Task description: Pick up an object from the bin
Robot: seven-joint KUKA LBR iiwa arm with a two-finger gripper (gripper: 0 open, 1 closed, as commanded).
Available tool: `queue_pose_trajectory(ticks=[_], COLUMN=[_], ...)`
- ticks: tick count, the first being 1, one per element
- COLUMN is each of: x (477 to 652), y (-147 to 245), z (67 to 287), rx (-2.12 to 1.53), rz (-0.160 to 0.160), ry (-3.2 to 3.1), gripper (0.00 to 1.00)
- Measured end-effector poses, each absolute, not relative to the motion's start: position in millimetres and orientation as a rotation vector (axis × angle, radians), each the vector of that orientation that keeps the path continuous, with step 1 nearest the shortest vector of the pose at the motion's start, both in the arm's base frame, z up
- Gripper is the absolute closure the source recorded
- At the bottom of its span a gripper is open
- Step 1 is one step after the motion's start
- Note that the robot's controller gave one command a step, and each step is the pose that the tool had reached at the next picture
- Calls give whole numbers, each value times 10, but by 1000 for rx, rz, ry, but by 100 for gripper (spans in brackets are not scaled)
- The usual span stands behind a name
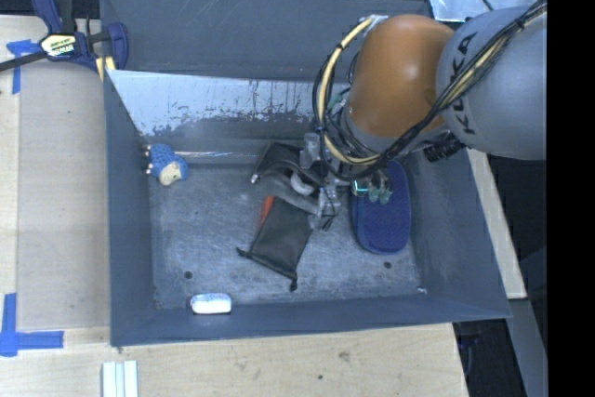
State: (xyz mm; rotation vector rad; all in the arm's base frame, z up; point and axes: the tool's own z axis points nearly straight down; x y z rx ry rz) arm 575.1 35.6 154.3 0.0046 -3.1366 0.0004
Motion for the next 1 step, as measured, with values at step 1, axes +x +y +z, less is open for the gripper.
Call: queue_pose_trajectory(ticks=[1], x=[6230], y=[390], z=[881], rx=[-702], rz=[-7], ry=[-3077], gripper=[0])
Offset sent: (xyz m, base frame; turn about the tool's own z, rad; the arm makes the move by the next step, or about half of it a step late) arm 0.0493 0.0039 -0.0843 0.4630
